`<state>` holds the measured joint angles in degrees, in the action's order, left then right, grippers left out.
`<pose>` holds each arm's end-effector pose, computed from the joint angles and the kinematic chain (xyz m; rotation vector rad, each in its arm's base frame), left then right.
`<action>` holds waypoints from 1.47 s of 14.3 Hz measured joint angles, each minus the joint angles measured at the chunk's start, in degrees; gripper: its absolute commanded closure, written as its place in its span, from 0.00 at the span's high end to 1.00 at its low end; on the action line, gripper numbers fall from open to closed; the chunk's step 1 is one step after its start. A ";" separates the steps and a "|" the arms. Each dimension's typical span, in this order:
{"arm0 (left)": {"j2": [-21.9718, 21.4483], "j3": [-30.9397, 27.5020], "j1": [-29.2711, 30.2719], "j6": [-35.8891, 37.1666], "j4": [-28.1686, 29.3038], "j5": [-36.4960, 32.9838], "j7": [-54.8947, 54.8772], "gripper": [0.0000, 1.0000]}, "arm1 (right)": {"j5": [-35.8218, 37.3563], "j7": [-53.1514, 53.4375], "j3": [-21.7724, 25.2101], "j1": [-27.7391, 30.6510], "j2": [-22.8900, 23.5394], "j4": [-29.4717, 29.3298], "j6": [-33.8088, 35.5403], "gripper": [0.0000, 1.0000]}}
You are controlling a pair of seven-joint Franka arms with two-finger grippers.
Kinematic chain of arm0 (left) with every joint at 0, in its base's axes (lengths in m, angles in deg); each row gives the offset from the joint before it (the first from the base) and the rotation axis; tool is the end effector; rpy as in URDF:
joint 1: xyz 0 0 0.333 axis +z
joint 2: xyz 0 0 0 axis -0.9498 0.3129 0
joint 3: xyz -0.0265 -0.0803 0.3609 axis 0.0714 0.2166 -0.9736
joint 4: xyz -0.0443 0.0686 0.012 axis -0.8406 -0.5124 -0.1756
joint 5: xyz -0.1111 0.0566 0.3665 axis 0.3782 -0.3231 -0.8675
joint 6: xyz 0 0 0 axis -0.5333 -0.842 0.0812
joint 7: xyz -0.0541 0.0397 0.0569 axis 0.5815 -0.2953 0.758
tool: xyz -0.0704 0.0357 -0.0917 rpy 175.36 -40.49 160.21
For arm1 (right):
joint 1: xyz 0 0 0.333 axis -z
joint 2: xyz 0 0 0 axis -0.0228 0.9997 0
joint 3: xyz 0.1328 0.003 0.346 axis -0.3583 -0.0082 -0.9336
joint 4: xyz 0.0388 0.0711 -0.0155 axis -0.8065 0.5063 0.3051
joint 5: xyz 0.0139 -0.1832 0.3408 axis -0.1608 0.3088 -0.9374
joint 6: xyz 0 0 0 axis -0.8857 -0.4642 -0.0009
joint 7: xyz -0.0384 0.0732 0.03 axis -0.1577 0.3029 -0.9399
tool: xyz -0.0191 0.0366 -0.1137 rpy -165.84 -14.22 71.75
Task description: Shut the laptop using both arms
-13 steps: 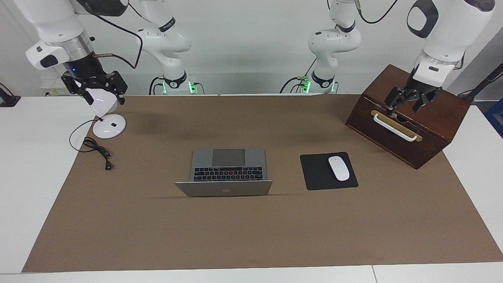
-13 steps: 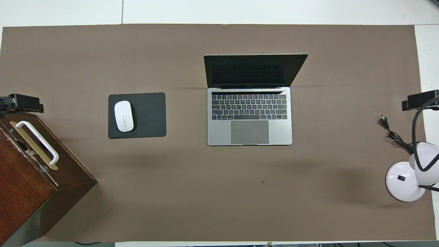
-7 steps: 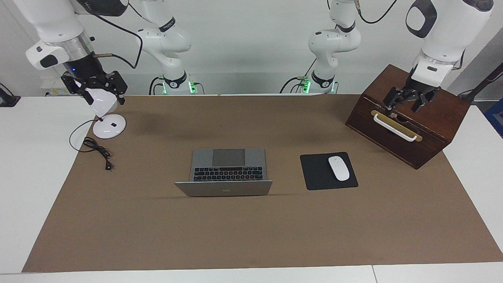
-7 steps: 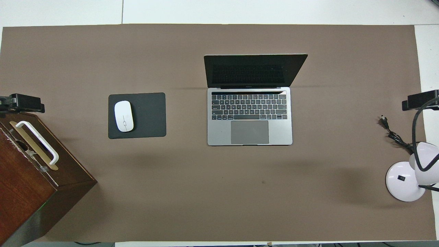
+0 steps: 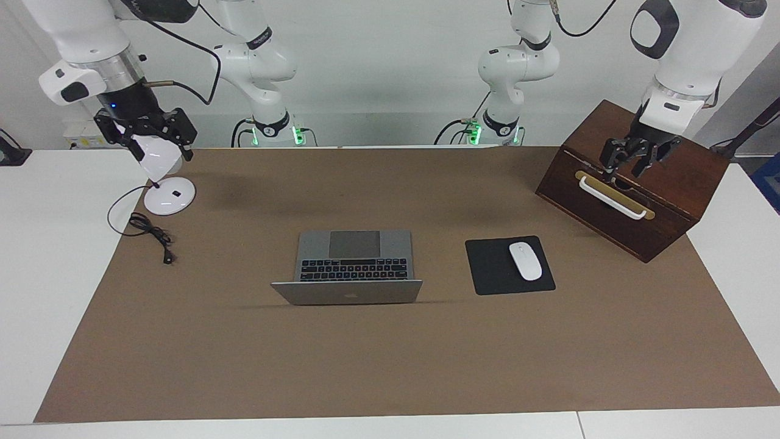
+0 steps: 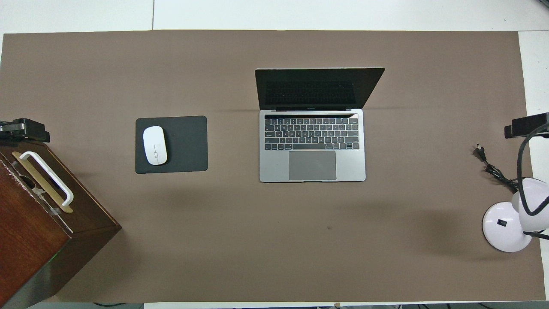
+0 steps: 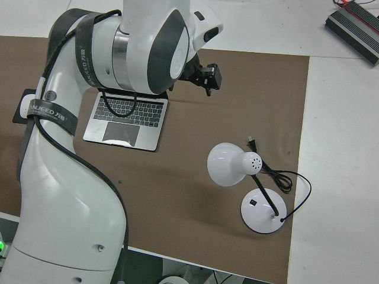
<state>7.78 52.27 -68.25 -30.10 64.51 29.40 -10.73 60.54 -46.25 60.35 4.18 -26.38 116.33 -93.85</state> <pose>0.5285 0.0152 0.6393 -3.1237 -0.0911 -0.1165 0.5192 -0.0436 0.6814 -3.1252 0.0759 -0.1109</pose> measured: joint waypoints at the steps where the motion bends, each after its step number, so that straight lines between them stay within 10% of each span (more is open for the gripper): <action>1: 0.00 0.00 0.00 -0.55 0.00 0.00 -0.01 0.00 | 0.00 0.00 0.01 0.00 0.00 0.50 -1.75 0.89; 3: 0.00 0.07 -0.03 -1.53 0.00 0.00 -0.03 0.00 | 0.00 0.00 0.04 0.02 0.12 1.82 -7.17 0.46; 4: 0.00 0.12 -0.06 -1.65 0.00 0.00 -0.06 0.00 | 0.00 0.00 0.04 0.02 0.33 2.20 -9.60 0.03; 13: 0.00 0.54 -0.89 -4.06 0.43 0.77 0.00 0.00 | 0.00 0.00 -0.79 -0.17 10.61 -7.31 -16.81 0.00; 21: -0.09 0.64 -4.38 -4.71 1.32 2.07 1.72 0.00 | 0.02 0.07 -3.70 -1.16 34.64 -36.48 -12.17 0.00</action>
<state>7.68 52.91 -72.63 -34.82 65.83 31.47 -9.00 60.57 -46.17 56.66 3.02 8.25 79.85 -106.02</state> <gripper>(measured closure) 0.991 0.991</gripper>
